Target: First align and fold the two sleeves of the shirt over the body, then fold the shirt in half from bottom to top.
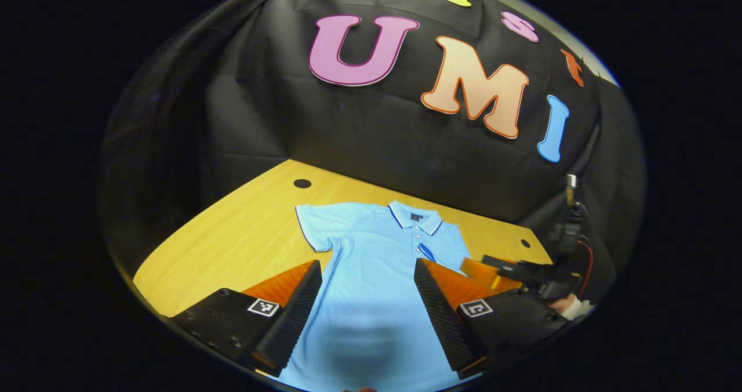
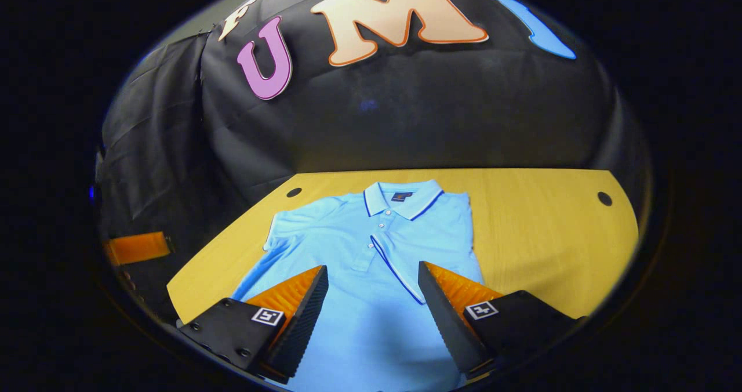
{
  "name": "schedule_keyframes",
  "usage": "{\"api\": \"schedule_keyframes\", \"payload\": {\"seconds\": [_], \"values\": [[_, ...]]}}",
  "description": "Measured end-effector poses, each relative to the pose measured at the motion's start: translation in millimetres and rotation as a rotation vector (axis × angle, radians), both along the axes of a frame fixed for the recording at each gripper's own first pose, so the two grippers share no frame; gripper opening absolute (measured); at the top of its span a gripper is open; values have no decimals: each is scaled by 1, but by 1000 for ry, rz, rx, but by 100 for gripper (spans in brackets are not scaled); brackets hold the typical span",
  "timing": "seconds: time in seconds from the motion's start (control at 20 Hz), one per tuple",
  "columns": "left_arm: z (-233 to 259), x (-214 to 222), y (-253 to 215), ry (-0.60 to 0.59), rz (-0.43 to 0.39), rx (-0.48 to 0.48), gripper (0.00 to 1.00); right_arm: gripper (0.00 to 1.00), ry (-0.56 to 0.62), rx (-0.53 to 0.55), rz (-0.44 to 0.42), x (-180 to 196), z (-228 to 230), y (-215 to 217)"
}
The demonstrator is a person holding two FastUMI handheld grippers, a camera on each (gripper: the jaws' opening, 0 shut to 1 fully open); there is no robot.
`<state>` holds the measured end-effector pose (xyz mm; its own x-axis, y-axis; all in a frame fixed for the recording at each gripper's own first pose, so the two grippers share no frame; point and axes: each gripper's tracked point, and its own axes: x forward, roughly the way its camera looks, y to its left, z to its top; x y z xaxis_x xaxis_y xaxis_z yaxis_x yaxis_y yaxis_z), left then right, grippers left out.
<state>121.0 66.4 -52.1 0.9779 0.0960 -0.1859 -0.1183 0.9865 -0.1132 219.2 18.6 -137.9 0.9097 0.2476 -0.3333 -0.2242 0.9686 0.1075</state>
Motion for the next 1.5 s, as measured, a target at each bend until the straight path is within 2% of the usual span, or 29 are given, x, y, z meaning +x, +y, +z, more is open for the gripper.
{"api": "schedule_keyframes", "payload": {"seconds": [0.3,0.35,0.4,0.55,0.6,0.65,0.7,0.75,0.8,0.85,0.9,0.95,1.05,1.1,1.25,1.35,1.5], "values": [[1,81,59,25,-56,102,96,98,17,25,-219,-55,-4,-29],[-1,97,68,34,-64,102,96,93,31,39,-266,-63,-7,-34],[-5,112,75,41,-76,97,96,98,46,54,-307,-73,-11,-37],[-20,156,95,72,-95,101,96,93,73,63,-422,-103,-13,-53],[-28,170,104,89,-100,116,96,98,77,58,-456,-113,-12,-59],[-35,181,111,99,-102,131,96,98,78,52,-482,-120,-10,-63],[-41,190,117,102,-106,146,96,92,79,44,-506,-128,-9,-67],[-48,200,123,109,-107,160,96,92,80,38,-529,-134,-6,-71],[-57,205,130,129,-105,175,96,92,83,34,-550,-142,-3,-74],[-66,208,136,149,-105,187,96,98,83,33,-572,-147,0,-79],[-74,212,140,173,-104,195,96,98,85,33,-591,-151,4,-82],[-82,214,144,194,-102,198,96,92,88,36,-610,-156,6,-84],[-94,214,149,232,-102,193,95,92,83,38,-641,-163,9,-88],[-97,214,151,238,-104,191,96,98,81,36,-652,-165,11,-89],[-97,217,154,229,-98,205,94,98,89,32,-660,-168,12,-87],[-97,220,154,221,-101,215,90,98,92,29,-659,-170,10,-83],[-95,219,149,225,-126,218,67,98,91,31,-651,-170,10,-76]]}}
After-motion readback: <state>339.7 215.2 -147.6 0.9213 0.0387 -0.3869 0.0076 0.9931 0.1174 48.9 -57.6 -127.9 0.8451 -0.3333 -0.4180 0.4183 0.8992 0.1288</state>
